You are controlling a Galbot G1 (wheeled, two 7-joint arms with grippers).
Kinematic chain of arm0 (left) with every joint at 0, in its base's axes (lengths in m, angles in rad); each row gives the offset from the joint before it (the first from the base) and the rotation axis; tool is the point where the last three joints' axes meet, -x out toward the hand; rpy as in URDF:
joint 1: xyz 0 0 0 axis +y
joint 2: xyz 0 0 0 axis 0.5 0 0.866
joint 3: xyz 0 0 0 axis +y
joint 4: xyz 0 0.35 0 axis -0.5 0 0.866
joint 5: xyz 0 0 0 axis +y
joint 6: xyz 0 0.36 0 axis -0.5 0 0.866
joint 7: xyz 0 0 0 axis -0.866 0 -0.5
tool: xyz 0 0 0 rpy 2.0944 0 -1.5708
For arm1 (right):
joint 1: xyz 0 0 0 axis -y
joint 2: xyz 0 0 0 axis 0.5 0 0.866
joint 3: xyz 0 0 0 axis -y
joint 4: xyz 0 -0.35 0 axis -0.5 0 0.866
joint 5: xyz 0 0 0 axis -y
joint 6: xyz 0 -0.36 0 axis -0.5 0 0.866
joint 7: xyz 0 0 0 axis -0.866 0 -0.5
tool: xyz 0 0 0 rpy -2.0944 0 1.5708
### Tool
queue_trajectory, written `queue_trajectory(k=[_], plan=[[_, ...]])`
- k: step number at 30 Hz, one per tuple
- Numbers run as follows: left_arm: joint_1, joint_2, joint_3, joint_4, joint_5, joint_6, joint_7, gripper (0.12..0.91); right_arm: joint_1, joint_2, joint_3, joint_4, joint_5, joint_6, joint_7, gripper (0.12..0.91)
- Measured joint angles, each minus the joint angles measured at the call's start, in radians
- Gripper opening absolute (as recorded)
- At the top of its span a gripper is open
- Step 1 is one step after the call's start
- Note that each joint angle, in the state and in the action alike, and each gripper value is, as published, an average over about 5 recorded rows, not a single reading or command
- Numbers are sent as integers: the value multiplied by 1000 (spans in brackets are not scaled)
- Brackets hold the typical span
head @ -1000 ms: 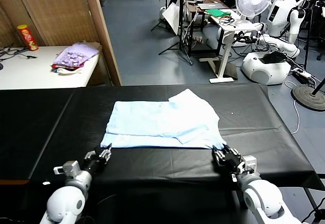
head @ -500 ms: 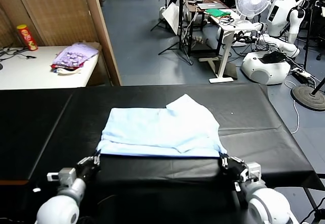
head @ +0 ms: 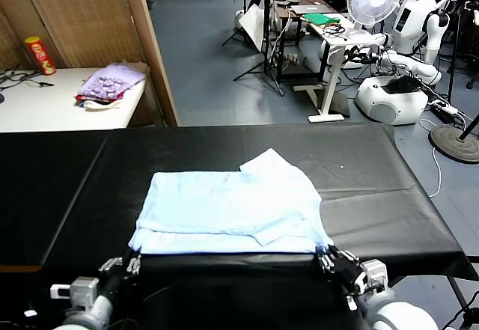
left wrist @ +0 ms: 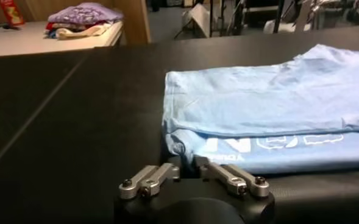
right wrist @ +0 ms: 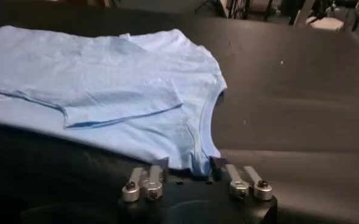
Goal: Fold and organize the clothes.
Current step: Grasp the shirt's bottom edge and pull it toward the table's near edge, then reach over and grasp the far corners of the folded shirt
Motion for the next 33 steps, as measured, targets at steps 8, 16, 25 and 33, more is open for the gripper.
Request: queue_trajectory(k=[8, 16, 25, 33], plan=[[-147, 54, -3, 1, -166, 55, 11, 797, 351, 11, -118, -198, 37, 49, 22, 798], [-527, 127, 123, 245, -274, 75, -9, 798, 738, 68, -330, -555, 33, 85, 18, 798], [-860, 112, 310, 577, -292, 140, 1, 798, 982, 179, -472, -897, -17, 95, -39, 798], [-976, 98, 364, 731, -289, 153, 28, 798, 1089, 260, -524, -1094, -40, 78, -98, 798]])
